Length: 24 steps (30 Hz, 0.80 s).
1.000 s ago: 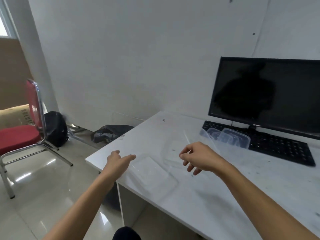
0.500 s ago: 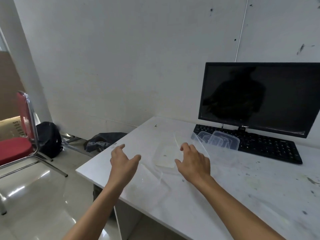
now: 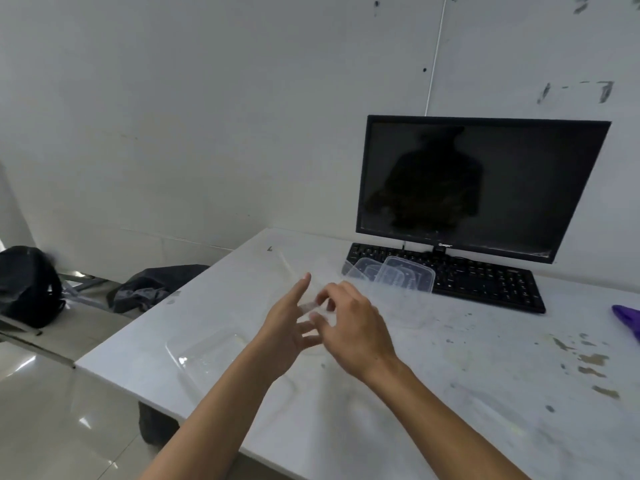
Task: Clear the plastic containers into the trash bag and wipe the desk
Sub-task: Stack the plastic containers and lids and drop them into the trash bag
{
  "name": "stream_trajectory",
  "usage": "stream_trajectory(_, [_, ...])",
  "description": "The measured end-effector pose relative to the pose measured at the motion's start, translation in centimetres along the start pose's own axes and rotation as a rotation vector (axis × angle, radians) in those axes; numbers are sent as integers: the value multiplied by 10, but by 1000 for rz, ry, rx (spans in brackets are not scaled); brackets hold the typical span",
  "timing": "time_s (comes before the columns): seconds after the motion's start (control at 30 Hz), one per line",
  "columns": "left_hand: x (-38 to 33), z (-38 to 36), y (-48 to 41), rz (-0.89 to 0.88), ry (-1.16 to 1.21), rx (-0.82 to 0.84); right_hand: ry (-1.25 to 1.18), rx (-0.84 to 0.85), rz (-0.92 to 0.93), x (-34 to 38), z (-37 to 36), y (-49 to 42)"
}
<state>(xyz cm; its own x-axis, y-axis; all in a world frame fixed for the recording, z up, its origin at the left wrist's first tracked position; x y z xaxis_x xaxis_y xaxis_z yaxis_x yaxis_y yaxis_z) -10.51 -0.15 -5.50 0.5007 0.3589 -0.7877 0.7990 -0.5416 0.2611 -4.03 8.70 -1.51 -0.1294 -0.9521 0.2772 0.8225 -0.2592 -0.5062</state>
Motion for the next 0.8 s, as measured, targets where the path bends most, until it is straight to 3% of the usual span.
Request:
stream_trajectory(0.13, [10, -1, -5, -108, 87, -70, -252, 151, 111, 0, 7, 15])
stream_trajectory(0.23, [24, 4, -3, -135, 76, -102, -404, 83, -55, -40, 22, 14])
stream_trajectory(0.3, [36, 3, 1, -107, 74, -90, -367, 59, -304, -87, 26, 7])
stream_trajectory(0.37, [46, 2, 5, -92, 38, -67, -258, 175, -564, -138, 19, 7])
stream_trajectory(0.43, [55, 0, 6, -77, 9, -39, -98, 340, -703, -176, 9, 10])
stream_trajectory(0.53, [63, -4, 8, -51, -14, 10, 1, 409, -747, -206, -1, 7])
stream_trajectory(0.8, [59, 6, 17, -56, -42, 32, 26, 318, -884, -231, -19, -10])
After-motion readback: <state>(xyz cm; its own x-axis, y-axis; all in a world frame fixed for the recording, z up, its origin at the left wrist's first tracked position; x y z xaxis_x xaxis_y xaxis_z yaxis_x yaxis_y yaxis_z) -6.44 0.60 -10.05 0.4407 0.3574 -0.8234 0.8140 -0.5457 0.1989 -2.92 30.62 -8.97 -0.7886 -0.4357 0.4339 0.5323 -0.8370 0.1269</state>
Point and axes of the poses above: each hand's wrist, its own y-axis away from the middle knuckle, its own z-axis out of the back of the hand, x = y × z, the point moved 7 cm from there along -y, towards the middle knuckle, and after that the axes turned 14 degrees about y, right-handed, at the moved point
